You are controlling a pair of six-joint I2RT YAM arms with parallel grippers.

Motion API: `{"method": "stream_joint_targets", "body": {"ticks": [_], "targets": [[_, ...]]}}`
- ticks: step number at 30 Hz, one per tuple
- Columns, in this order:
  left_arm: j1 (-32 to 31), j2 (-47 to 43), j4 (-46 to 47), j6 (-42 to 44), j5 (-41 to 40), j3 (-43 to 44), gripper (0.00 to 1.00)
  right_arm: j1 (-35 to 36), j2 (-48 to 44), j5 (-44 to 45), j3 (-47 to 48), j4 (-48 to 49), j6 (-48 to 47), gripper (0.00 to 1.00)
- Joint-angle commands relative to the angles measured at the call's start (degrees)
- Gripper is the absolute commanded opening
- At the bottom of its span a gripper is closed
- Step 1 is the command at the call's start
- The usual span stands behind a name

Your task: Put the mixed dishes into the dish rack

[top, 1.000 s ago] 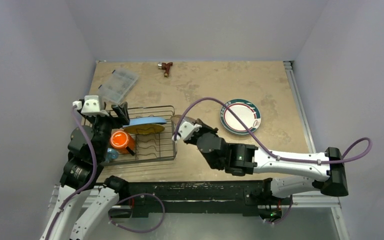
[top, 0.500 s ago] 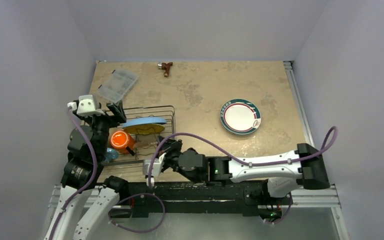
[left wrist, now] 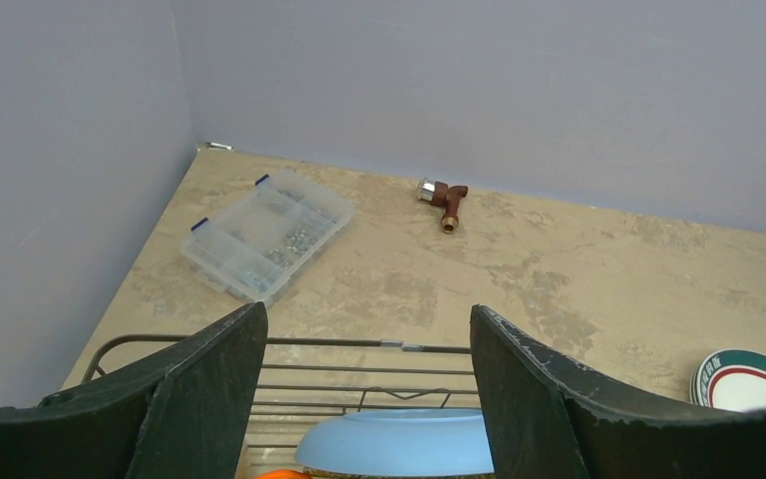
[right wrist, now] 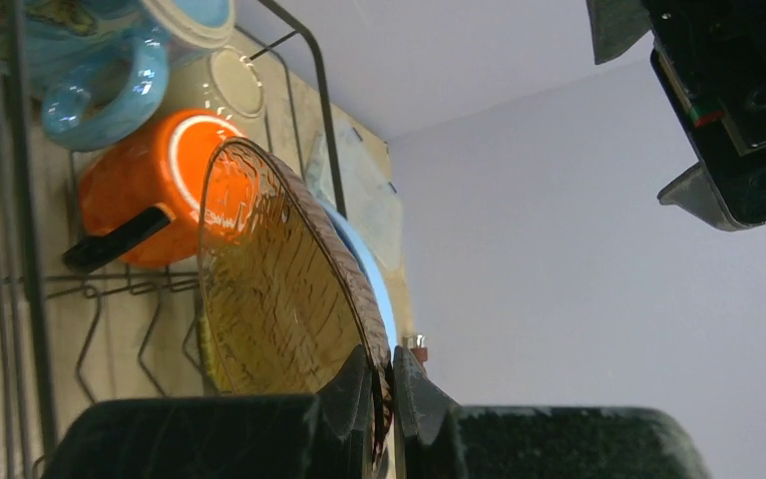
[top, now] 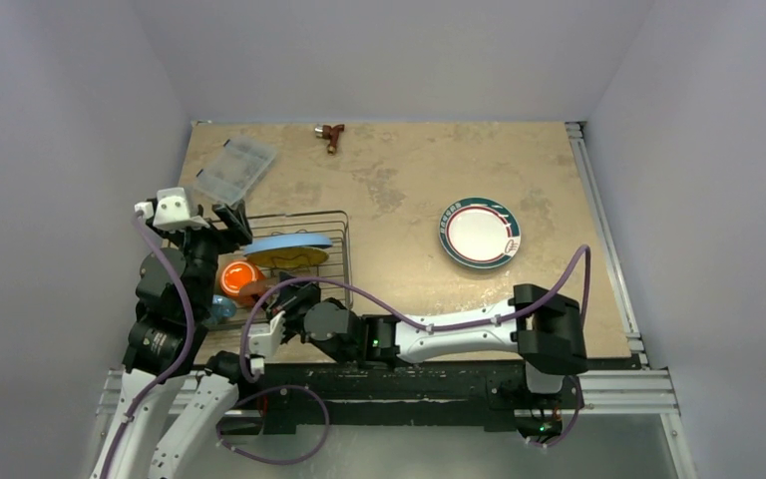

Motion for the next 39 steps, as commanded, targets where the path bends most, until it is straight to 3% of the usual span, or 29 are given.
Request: {"method": "stream_joint_targets", "body": {"ticks": [1, 11, 32, 33, 35, 36, 39], "targets": [[0.92, -0.1, 1.7, -1.1, 1.19, 0.87, 0.73, -1.77, 2.3, 5.65, 6.77, 4.77, 0.42, 0.0], [2.01, 0.55, 1.45, -1.91, 2.37, 1.16, 0.73, -4.26, 10.0, 11.51, 14.59, 0.7, 6.32, 0.0], [4.25, 1.83, 1.27, -3.39, 4.93, 1.48, 0.72, -7.64, 10.19, 5.06, 9.81, 0.09, 5.53, 0.0], [4.23, 1.94, 1.21, -3.39, 4.97, 1.48, 0.73, -7.69, 10.31, 5.05, 10.07, -0.86, 6.1, 0.04], [4.23, 1.91, 1.27, -3.46, 4.98, 1.46, 0.72, -7.71, 10.45, 5.1, 10.57, -1.87, 7.17, 0.35], [4.23, 1.92, 1.21, -3.46, 4.93, 1.47, 0.72, -7.71, 10.33, 5.26, 10.4, -1.61, 7.52, 0.44], [4.23, 1.9, 1.27, -3.46, 4.95, 1.39, 0.73, -7.67, 9.66, 5.47, 9.89, -1.33, 8.4, 0.57]]}}
